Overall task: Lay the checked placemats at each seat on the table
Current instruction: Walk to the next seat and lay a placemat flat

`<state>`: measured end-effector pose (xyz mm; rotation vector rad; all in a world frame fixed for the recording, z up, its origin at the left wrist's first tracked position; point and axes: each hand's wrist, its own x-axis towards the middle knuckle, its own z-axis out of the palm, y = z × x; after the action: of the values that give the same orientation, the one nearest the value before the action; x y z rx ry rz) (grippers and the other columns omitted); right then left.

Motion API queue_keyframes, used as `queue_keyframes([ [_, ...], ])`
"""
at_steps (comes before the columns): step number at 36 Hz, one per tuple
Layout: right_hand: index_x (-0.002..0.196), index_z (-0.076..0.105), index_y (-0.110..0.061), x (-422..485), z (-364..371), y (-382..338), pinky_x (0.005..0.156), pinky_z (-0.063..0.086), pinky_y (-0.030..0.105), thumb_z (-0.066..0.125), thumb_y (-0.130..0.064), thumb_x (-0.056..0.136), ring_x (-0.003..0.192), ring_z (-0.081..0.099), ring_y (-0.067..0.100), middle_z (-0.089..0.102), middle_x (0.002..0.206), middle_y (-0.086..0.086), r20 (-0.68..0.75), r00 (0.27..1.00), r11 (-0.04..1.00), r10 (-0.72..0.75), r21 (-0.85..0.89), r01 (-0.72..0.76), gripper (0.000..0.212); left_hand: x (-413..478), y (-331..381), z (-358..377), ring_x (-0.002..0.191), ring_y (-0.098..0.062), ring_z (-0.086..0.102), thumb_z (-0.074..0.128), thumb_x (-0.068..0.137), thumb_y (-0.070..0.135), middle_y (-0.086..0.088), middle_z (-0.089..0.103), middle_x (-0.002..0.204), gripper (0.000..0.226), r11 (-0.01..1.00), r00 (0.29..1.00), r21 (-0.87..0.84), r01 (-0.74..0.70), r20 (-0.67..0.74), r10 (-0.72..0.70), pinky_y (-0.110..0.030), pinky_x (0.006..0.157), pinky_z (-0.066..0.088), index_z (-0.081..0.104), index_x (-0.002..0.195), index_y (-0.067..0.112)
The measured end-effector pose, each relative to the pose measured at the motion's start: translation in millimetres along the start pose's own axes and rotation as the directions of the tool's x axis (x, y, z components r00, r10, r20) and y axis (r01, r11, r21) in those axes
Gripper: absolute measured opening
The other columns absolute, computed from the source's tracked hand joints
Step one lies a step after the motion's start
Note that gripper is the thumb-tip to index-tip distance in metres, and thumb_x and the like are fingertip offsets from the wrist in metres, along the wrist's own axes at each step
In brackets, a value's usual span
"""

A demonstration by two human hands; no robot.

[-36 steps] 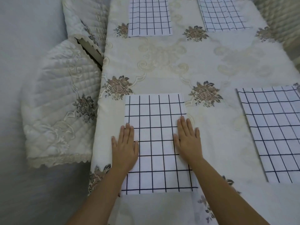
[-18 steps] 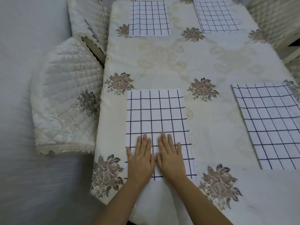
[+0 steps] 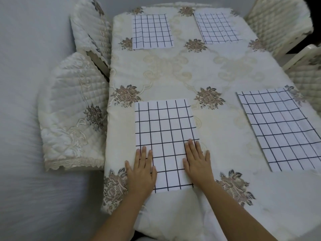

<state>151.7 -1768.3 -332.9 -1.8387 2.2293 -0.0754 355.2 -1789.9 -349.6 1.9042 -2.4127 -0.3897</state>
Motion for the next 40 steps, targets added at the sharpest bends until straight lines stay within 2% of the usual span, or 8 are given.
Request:
queue_keyframes([
  [6,0.141,0.036,-0.01,2.5,-0.6,-1.1,0.09,0.041,0.062,0.024,-0.037,0.087,0.136,0.034,0.03,0.039,0.147,0.007,0.077,0.997,1.0,-0.006,-0.027,0.008,0.062,0.1,0.2,-6.3,0.146,-0.016,0.002,0.007,0.097,0.036,-0.004,0.032,0.15,0.053,1.0,0.999,-0.004,-0.007,0.043,0.008,-0.063,0.095,0.035,0.031,0.141,0.018],
  [10,0.149,0.003,-0.017,2.6,-10.2,-4.7,0.112,0.011,0.056,-0.011,-0.048,0.073,0.146,-0.003,0.023,-0.006,0.157,0.0,0.195,0.981,1.0,0.007,0.011,-0.009,0.084,1.4,1.3,-10.7,0.134,-0.021,0.03,0.018,0.094,0.034,-0.008,0.045,0.143,0.051,1.0,0.996,0.017,-0.018,0.086,0.016,-0.065,0.088,0.04,0.037,0.137,0.016],
  [15,0.15,0.0,-0.018,4.0,-24.2,-11.5,0.113,0.009,0.054,0.022,-0.031,0.1,0.145,-0.01,0.019,-0.013,0.157,-0.003,0.248,0.969,1.0,0.026,-0.015,-0.023,0.056,0.8,-3.8,-13.8,0.127,-0.029,0.048,0.032,0.081,0.044,-0.011,0.04,0.143,0.064,0.995,0.987,0.057,-0.076,0.144,0.067,-0.063,0.08,0.045,0.043,0.134,0.011],
  [22,0.149,0.003,-0.021,-0.9,-35.1,-8.9,0.113,0.015,0.053,0.034,-0.035,0.098,0.146,-0.006,0.021,-0.012,0.158,-0.001,0.256,0.967,0.997,-0.003,0.07,-0.015,0.062,-11.0,0.3,-26.8,0.135,-0.022,-0.031,-0.009,0.056,0.072,-0.006,-0.037,0.143,0.103,0.999,0.953,0.046,0.006,0.302,-0.019,-0.059,0.112,0.001,-0.024,0.141,0.016],
  [25,0.15,0.0,-0.021,-8.3,-42.2,-1.8,0.114,0.018,0.049,0.04,-0.044,0.095,0.146,-0.005,0.022,-0.016,0.157,0.003,0.278,0.961,0.996,-0.021,0.093,-0.006,0.072,-21.1,6.9,-33.6,0.141,-0.028,-0.024,-0.013,0.035,0.096,-0.008,-0.034,0.149,0.136,0.998,0.943,0.013,0.063,0.327,-0.063,-0.057,0.112,0.003,-0.019,0.146,0.018],
  [35,0.145,-0.02,-0.006,-47.2,-46.8,44.3,0.115,0.007,0.052,0.052,-0.066,0.078,0.144,-0.017,0.026,-0.024,0.154,0.009,0.409,0.901,0.989,-0.146,0.036,0.144,0.115,-76.7,19.9,-39.8,0.144,-0.019,-0.016,-0.005,0.007,0.099,-0.004,-0.021,0.156,0.167,0.958,0.91,-0.011,0.286,0.316,-0.268,-0.048,0.116,0.001,-0.016,0.147,0.01],
  [37,0.144,-0.022,-0.005,-53.7,-47.8,48.3,0.115,0.003,0.052,0.053,-0.064,0.079,0.143,-0.019,0.025,-0.026,0.154,0.008,0.421,0.891,0.986,-0.168,0.051,0.161,0.115,-81.3,23.0,-42.4,0.145,-0.017,-0.011,0.021,0.018,0.103,-0.003,-0.016,0.157,0.163,0.943,0.898,-0.046,0.33,0.322,-0.299,-0.045,0.117,0.001,-0.014,0.147,0.009],
  [40,0.143,-0.022,-0.005,-59.0,-49.6,50.9,0.115,0.003,0.051,0.052,-0.062,0.081,0.143,-0.019,0.025,-0.025,0.154,0.008,0.425,0.885,0.982,-0.187,0.062,0.178,0.113,-81.7,26.6,-40.4,0.146,-0.016,-0.004,0.059,0.063,0.076,-0.001,-0.008,0.158,0.128,0.931,0.906,-0.069,0.359,0.264,-0.33,-0.043,0.118,0.005,-0.01,0.148,0.011],
])
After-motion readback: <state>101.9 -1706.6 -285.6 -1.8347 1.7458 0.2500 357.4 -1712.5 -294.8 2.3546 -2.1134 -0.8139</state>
